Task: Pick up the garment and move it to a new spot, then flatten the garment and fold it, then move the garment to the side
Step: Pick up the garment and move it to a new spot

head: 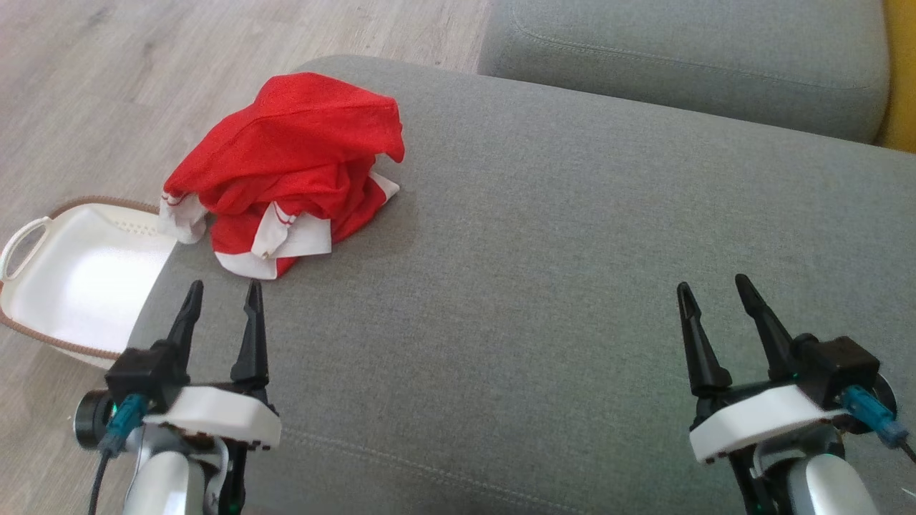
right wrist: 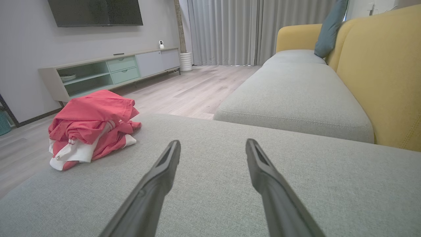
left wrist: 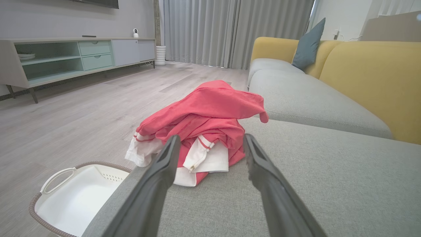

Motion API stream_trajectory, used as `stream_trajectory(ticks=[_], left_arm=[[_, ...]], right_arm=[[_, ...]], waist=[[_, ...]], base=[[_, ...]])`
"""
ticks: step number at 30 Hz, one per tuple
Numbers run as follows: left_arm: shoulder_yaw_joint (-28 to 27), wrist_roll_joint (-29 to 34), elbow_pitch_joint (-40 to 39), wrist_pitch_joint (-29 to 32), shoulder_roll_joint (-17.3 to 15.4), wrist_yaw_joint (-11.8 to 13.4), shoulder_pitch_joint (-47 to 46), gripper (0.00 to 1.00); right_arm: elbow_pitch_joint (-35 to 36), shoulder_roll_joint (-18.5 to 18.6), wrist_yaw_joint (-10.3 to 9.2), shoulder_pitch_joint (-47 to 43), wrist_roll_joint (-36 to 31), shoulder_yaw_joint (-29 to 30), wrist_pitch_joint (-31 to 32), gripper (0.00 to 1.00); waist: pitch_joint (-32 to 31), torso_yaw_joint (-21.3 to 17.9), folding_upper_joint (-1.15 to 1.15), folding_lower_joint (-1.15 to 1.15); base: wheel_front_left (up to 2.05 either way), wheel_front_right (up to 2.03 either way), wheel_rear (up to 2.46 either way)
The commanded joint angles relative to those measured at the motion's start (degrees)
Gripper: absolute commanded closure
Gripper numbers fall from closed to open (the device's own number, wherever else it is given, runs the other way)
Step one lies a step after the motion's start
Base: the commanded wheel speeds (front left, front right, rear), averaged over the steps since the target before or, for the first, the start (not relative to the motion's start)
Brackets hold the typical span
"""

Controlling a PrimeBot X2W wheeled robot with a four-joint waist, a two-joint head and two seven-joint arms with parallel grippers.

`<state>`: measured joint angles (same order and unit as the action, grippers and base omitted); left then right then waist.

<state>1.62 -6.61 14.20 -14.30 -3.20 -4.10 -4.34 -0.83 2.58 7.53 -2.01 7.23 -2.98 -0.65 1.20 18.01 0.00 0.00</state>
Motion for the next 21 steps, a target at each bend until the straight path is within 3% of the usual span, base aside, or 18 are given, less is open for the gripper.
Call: stream_trajectory(ticks=[1,11,21], left_arm=[[-1.92,0.75,-2.34,-0.70,-0.27,-0.25,-2.20,0.00],[-1.31,-0.17,-1.36,-0.70,-0.69,-1.67,-3.86,0.00],[1.89,-2.34,-0.47,-0.70,-5.67,-3.19,-15.54,0.00]], right_arm=[[1.84,0.30,-0.04,1.88,0.10,-1.11,0.15,0.00],[2.32,0.30,-0.04,2.69,0.04,-1.28,0.64,0.00],[5.14,0.30,-0.04,5.63,-2.52,-0.83,2.67,0.00]], waist=[[-0.01,-0.04,0.00,0.00],[2.14,-1.09,0.00,0.00],[9.62,-2.67,0.00,0.00]], base=[[0.00,0.00,0.00],[0.00,0.00,0.00],[0.00,0.00,0.00]])
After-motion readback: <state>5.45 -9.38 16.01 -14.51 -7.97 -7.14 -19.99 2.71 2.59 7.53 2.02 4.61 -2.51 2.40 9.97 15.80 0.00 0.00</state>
